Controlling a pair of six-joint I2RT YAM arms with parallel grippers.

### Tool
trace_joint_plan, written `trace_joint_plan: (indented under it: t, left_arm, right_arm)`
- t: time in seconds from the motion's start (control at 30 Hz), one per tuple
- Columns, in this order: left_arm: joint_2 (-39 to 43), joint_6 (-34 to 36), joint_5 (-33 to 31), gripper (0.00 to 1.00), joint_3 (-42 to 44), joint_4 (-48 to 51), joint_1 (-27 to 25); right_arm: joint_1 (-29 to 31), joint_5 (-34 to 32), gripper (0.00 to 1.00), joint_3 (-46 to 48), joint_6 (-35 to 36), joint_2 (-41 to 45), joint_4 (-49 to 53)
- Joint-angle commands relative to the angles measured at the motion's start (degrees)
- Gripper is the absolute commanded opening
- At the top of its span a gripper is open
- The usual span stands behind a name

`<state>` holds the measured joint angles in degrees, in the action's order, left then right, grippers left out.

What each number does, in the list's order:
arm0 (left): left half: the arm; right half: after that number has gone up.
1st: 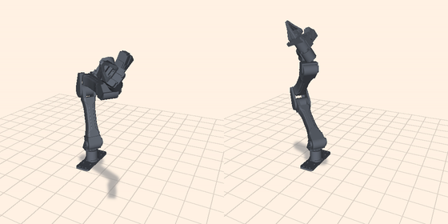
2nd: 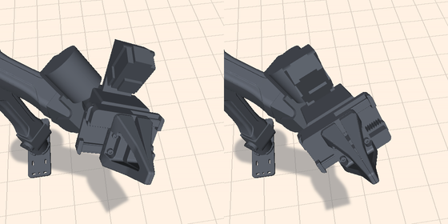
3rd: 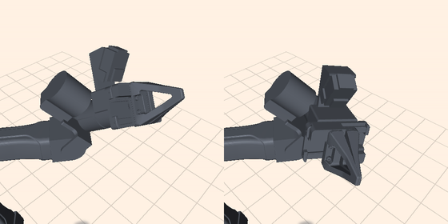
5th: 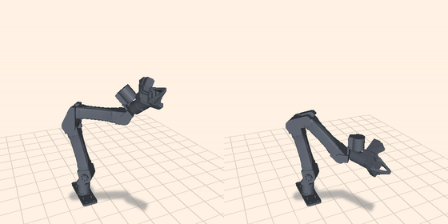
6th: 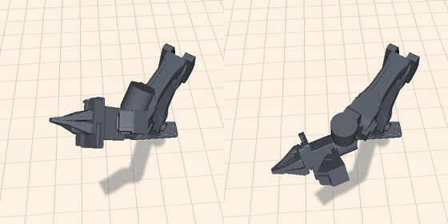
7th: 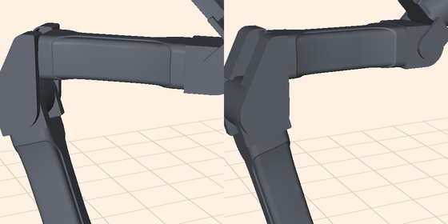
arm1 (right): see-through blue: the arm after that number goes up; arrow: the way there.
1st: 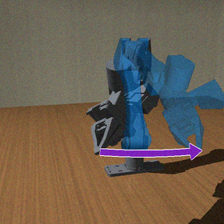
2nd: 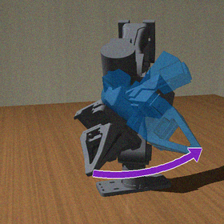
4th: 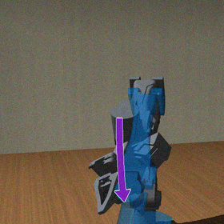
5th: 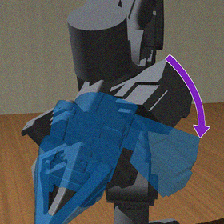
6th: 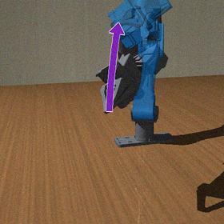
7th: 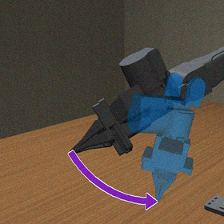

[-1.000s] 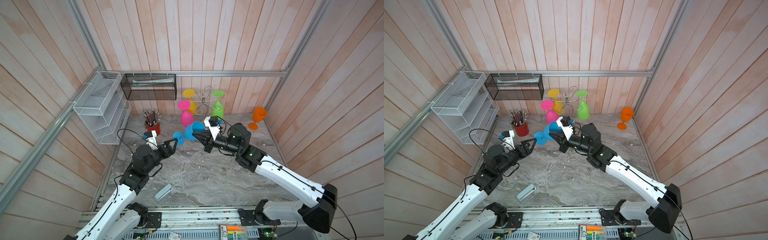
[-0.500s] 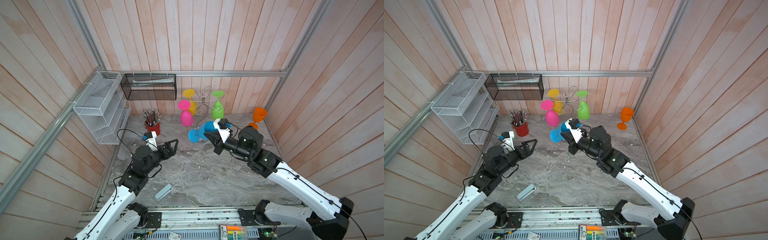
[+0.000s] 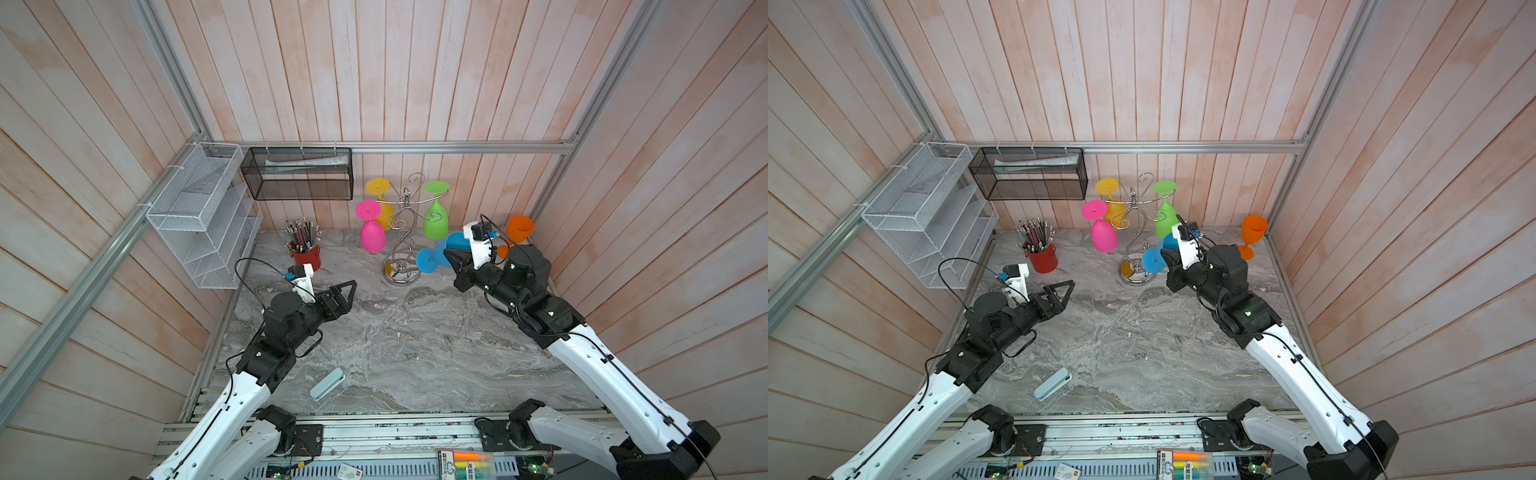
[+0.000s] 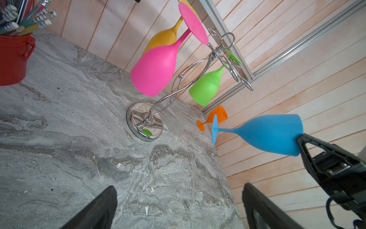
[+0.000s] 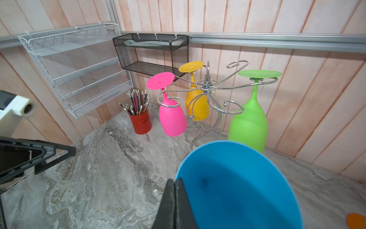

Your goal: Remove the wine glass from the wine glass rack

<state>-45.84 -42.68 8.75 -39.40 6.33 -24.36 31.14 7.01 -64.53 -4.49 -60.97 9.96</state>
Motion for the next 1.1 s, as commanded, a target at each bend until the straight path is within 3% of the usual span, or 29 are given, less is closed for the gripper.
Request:
trace_joint_plan:
  t: [0.0,0.33,0.67,0.9,1.07]
  left_arm:
    - [0.1,2.7,1.0,1.0,-1.1,1.4,0.2]
    - [-1.2,11.0,2.7,1.0,-6.7,7.5,0.2]
    - [-5.1,25.2,8.7,0.98,-16.1,11.6,0.2]
    - [-4.3,33.4,12.4,0.97,-14.6,9.9,-1.8]
    - [-3.3,40.0,9.7,0.96,-11.8,9.3,-6.6]
  right_arm:
    - [-1.1,-2.0,0.0,-0.6,-1.3,-0.2,2.8]
    - [-1.9,-3.0,0.0,-2.8,-1.2,-1.1,6.8]
    - [-2.2,-10.8,0.0,-7.4,-1.8,-5.5,11.8]
    - [-8.3,-11.3,0.0,-9.8,-4.0,-9.5,13.9]
    - [-13.6,-10.9,0.0,-10.1,-5.7,-12.5,13.4]
